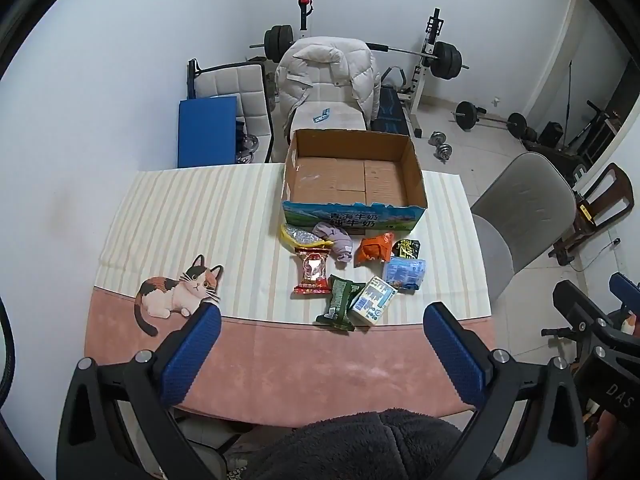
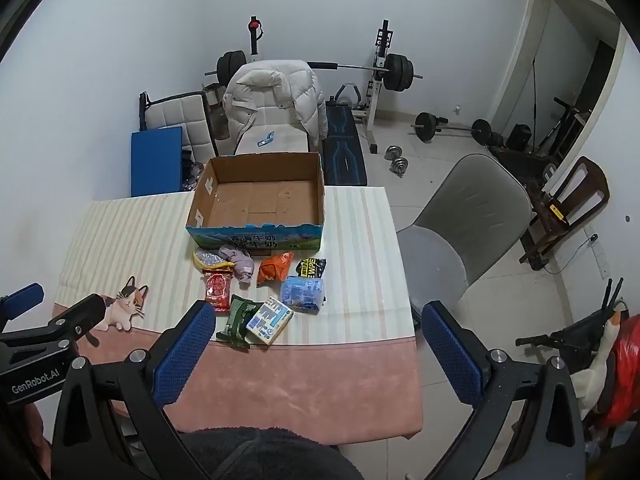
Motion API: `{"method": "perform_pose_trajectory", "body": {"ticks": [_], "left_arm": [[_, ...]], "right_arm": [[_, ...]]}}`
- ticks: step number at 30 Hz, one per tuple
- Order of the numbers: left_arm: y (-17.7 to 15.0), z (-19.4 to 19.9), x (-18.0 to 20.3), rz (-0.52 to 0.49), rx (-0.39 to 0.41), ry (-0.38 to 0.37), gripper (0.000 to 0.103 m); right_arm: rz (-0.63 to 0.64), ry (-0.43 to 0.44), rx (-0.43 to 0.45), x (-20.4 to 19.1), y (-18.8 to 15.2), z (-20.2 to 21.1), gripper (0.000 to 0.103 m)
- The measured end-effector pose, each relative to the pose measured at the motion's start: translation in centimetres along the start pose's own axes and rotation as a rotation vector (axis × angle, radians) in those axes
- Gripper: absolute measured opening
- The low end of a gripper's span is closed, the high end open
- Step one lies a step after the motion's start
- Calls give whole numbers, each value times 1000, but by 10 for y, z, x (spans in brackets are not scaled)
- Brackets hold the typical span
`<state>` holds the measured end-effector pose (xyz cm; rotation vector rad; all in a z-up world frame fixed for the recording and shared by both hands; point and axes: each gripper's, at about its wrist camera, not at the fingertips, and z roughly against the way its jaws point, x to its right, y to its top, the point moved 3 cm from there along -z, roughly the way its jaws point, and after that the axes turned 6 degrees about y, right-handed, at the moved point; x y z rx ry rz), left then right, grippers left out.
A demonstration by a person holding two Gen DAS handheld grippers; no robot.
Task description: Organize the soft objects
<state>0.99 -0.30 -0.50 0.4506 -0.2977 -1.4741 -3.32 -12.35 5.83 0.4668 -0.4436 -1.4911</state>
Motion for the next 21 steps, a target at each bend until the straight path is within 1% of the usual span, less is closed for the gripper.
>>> {"method": "perform_pose_trajectory", "body": {"ticks": [6, 21], "left_arm": [[0, 1, 1, 1, 4, -2, 103], [3, 8, 4, 1, 14, -5, 103]], "right_arm": [[9, 5, 10, 1, -1, 6, 103], [15, -1, 22, 0, -3, 3, 103]]}}
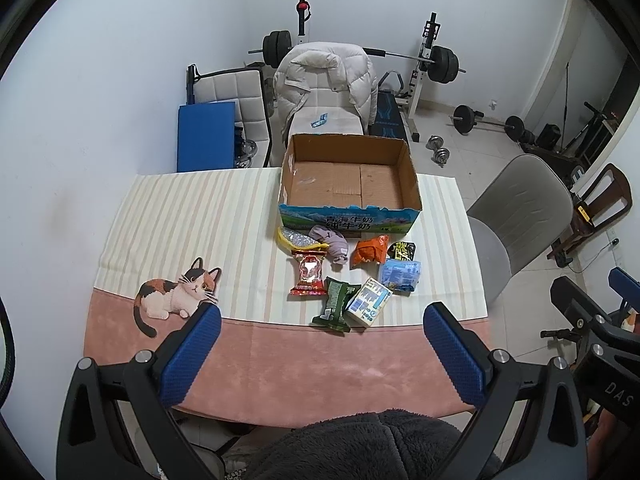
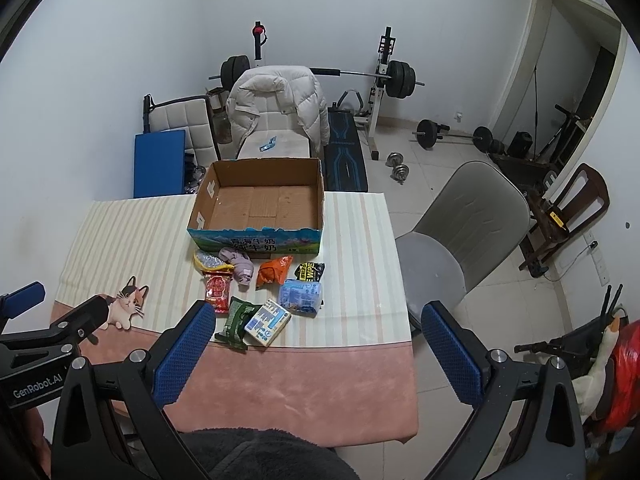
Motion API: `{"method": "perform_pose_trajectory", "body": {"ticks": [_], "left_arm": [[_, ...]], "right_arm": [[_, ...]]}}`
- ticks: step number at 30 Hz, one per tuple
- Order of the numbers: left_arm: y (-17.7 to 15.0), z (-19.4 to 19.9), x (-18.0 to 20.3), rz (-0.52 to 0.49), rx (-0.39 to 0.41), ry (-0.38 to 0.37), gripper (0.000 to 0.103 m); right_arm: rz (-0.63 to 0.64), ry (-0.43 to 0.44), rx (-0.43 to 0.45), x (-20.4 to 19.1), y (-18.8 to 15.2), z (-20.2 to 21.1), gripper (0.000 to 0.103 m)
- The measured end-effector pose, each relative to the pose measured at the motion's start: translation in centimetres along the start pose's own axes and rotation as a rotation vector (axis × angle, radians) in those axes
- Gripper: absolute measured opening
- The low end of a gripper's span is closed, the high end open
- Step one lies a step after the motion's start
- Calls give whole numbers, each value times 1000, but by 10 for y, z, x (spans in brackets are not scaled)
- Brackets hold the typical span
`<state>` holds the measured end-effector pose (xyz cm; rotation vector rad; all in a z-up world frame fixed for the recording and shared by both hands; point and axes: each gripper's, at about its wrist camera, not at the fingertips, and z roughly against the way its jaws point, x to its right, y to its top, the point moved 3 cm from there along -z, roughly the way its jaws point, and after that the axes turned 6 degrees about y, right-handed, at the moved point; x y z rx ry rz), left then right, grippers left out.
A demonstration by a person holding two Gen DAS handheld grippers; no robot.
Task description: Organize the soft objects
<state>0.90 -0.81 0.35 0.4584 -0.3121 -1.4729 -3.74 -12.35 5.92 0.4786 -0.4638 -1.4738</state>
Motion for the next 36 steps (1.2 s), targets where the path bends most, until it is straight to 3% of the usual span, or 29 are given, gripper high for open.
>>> {"method": "perform_pose_trajectory", "body": {"ticks": [36], "left_arm": [[-2, 10, 7, 7, 12, -12, 103]], "right_arm": [[7, -7, 23, 2, 7, 6, 103]]}}
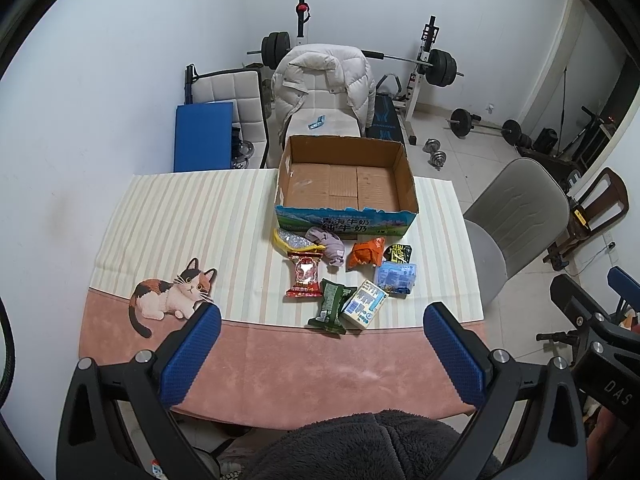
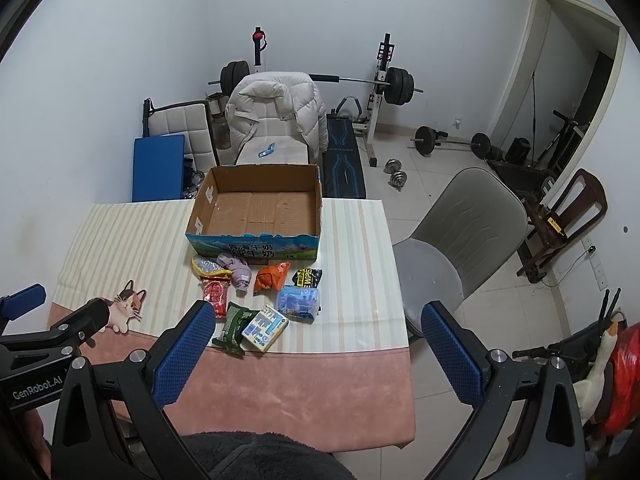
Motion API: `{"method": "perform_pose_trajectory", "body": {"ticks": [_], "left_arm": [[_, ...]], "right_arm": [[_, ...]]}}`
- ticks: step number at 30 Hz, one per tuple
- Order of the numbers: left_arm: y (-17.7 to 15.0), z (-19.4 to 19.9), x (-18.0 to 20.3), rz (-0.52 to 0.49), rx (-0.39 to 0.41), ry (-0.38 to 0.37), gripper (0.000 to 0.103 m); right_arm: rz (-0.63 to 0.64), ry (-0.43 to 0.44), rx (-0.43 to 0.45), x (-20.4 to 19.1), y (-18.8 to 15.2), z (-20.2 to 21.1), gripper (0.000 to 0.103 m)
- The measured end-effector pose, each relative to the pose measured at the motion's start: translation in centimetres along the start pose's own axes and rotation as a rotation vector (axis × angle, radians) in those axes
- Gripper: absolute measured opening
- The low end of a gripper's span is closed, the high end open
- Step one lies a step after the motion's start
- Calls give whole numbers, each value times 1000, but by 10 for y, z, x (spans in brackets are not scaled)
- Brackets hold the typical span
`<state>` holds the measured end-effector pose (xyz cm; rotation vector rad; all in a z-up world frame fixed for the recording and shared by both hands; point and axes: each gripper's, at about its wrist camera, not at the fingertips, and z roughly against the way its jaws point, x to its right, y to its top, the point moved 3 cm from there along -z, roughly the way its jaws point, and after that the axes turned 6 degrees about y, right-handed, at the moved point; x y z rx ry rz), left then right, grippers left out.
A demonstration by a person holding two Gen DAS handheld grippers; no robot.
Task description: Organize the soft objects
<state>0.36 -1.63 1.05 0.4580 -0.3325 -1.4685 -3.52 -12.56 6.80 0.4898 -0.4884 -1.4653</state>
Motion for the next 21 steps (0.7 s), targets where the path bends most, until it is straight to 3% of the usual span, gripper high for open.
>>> {"method": "perform_pose_trajectory", "body": {"ticks": [16, 21], "left_arm": [[-2, -1, -3, -1, 2, -1, 103], [7, -44, -8, 4, -47, 60, 103]], "right_arm": [[0, 16, 1, -2, -1, -5, 103], [-39, 56, -52, 2, -5, -41, 103]]}}
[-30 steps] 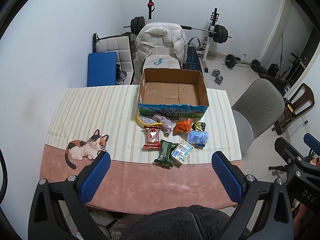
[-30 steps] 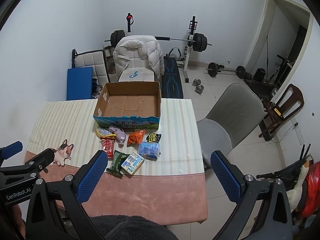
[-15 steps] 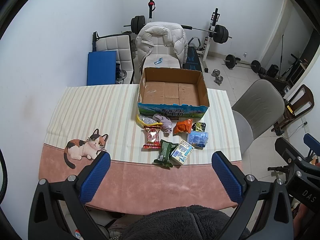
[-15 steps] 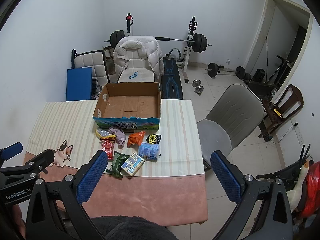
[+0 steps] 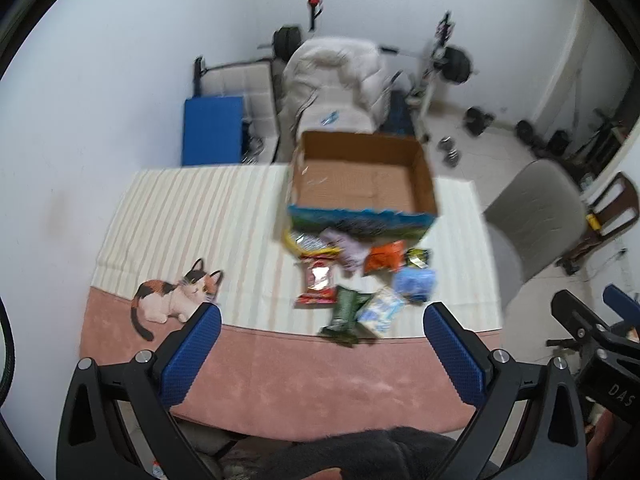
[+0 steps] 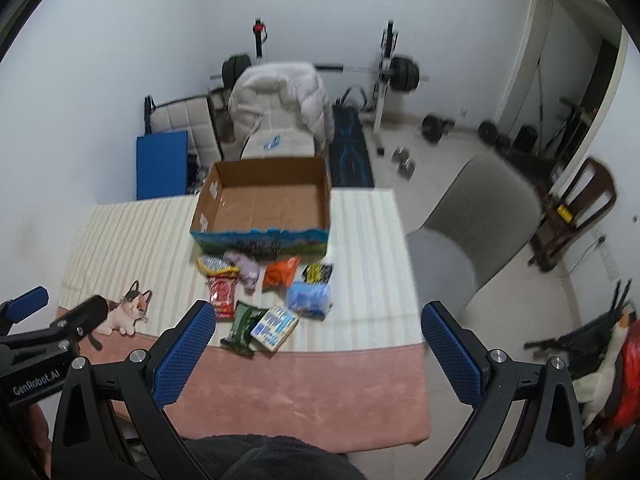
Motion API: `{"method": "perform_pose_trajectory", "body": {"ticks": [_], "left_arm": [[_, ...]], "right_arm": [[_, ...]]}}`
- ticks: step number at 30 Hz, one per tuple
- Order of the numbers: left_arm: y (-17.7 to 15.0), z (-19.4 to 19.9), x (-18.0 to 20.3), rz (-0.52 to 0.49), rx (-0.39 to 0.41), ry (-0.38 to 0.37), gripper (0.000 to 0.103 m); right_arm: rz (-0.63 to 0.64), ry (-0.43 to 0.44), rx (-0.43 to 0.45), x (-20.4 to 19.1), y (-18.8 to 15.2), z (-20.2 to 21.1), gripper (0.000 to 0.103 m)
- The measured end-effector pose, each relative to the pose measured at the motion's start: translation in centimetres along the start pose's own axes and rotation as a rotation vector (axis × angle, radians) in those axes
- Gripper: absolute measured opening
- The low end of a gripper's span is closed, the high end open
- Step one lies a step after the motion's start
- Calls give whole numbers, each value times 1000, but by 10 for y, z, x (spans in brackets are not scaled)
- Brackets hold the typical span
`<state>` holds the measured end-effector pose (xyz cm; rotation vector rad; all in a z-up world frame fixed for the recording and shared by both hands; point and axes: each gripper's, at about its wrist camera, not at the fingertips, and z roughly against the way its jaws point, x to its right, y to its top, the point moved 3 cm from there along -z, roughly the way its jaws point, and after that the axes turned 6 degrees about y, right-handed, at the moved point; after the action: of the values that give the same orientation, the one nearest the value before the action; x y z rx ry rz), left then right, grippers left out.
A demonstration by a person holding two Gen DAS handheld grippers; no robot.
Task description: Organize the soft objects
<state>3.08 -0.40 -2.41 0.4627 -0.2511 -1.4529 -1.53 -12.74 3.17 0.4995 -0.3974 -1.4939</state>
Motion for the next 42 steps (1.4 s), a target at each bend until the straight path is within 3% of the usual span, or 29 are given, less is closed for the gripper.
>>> {"method": "perform_pose_trajectory", "body": {"ticks": [5, 9, 13, 17, 23, 27, 33, 34, 35, 37, 42], "left_arm": [[4, -101, -8, 5, -158, 57, 103], [-8, -181, -17, 22, -283, 67, 100], [-23, -240, -14, 17, -370, 43, 91], [-32, -292, -7, 8, -451, 0, 84], [-42, -330, 15, 4, -547, -131, 84], [-49, -349, 42, -36, -592, -185, 84], [-65, -390, 74, -53, -668, -213, 83], [-67, -396, 79, -58, -669, -216, 74], [-69, -400, 83, -63, -675, -217, 56], [-75, -411, 89, -69, -690, -200, 41], [-92, -421, 93, -59, -663, -168, 33]], "right_arm": [[-115, 105, -210, 10, -13, -126, 103], [-243, 148, -447, 15, -50, -264, 103], [-336, 137, -599, 11, -91, -366, 100], [-397, 146, -667, 4, -117, -425, 94], [-371, 189, -701, -8, -137, -445, 67], [-239, 151, -757, -1, -153, -433, 66], [-201, 150, -773, 19, -176, -427, 68], [-225, 155, -771, 21, -180, -430, 69], [-239, 153, -770, 22, -183, -431, 69], [-258, 145, -763, 26, -185, -435, 69], [-273, 115, -777, 30, -204, -451, 66]]}}
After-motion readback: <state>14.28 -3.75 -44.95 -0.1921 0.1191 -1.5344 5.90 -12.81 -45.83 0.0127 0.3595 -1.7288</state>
